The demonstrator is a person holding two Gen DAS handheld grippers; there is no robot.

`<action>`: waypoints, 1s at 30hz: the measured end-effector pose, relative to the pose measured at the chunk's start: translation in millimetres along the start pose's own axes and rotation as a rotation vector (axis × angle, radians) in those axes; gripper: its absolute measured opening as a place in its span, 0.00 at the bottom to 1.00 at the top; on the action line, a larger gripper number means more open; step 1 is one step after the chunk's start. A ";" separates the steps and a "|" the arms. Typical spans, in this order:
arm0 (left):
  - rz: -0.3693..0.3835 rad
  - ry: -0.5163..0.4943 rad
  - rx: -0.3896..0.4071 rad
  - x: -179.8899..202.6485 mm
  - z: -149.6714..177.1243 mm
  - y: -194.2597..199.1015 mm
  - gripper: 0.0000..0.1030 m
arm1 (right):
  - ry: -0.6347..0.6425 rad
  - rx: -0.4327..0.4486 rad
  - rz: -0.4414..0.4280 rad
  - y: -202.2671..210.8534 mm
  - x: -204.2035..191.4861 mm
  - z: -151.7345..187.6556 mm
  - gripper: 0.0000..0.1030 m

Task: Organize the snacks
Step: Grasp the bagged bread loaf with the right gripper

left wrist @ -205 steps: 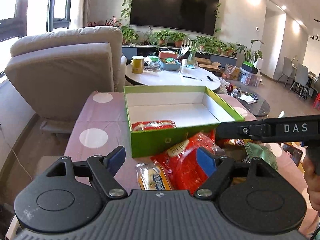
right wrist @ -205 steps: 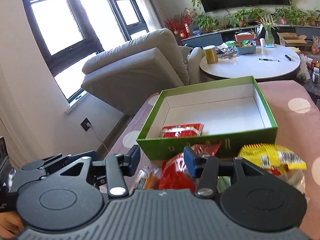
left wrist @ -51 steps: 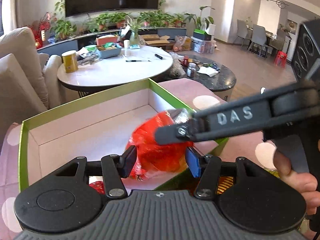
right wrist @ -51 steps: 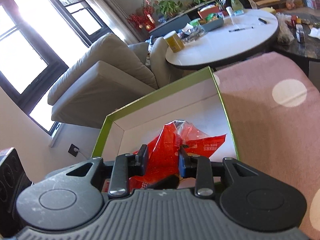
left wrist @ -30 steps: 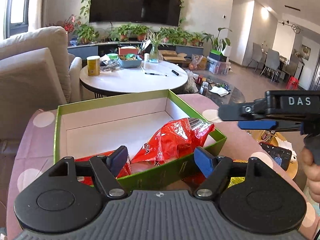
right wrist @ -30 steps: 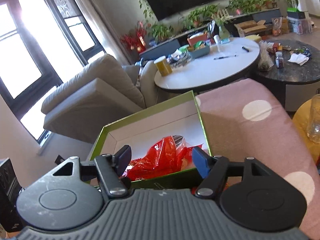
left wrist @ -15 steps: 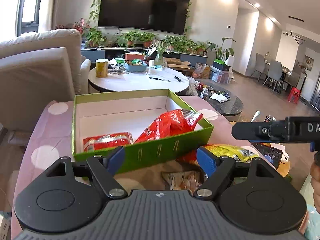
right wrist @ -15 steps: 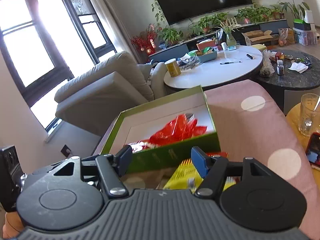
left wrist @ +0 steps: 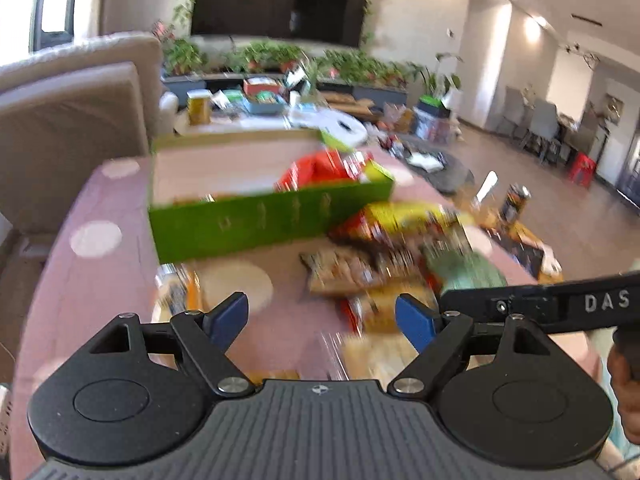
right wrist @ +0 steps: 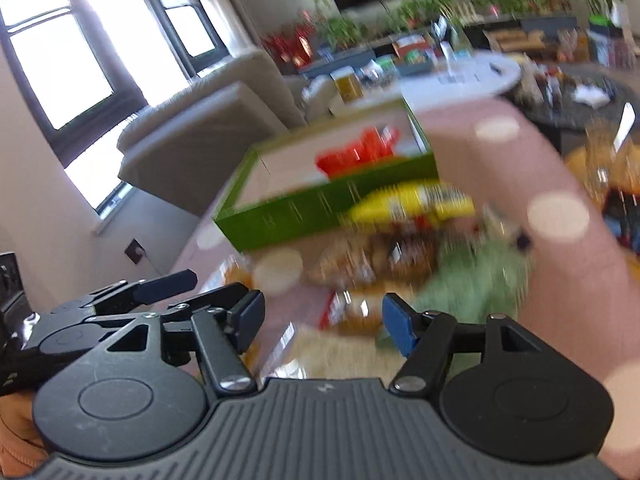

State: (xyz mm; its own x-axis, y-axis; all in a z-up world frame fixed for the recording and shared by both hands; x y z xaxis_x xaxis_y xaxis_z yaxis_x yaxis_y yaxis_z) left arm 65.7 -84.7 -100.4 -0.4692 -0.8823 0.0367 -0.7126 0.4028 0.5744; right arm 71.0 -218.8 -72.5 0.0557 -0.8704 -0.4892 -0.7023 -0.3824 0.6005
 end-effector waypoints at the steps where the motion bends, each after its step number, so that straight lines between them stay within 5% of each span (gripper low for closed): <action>1: 0.014 0.000 -0.016 2.6 6.3 -1.3 0.71 | -0.011 -0.011 0.010 -0.5 3.2 5.3 0.73; 17: 0.099 -0.047 -0.126 27.9 36.9 -26.9 0.57 | -0.091 -0.099 0.156 -13.8 40.3 43.5 0.65; 27: 0.135 -0.066 -0.099 34.9 31.5 -14.9 0.50 | -0.077 -0.096 0.117 -13.9 33.2 41.6 0.53; 30: 0.094 -0.106 -0.063 34.9 25.0 -4.1 0.50 | -0.078 -0.103 0.081 -11.5 22.8 39.8 0.53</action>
State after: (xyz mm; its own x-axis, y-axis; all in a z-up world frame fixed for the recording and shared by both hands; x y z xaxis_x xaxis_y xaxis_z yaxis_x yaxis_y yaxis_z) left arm 39.2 -111.1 -121.9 -0.5869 -0.8097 0.0081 -0.6308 0.4634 0.6224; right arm 52.1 -221.9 -115.8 -0.0565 -0.8743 -0.4821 -0.6256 -0.3453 0.6995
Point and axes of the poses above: each gripper's, at about its wrist camera, not at the fingertips, and y roughly against the way its jaws point, x to its right, z to its underside, the point moved 8 cm from there along -y, roughly the way its jaws point, and after that the axes turned 7 degrees about -y, right-handed, at the moved point
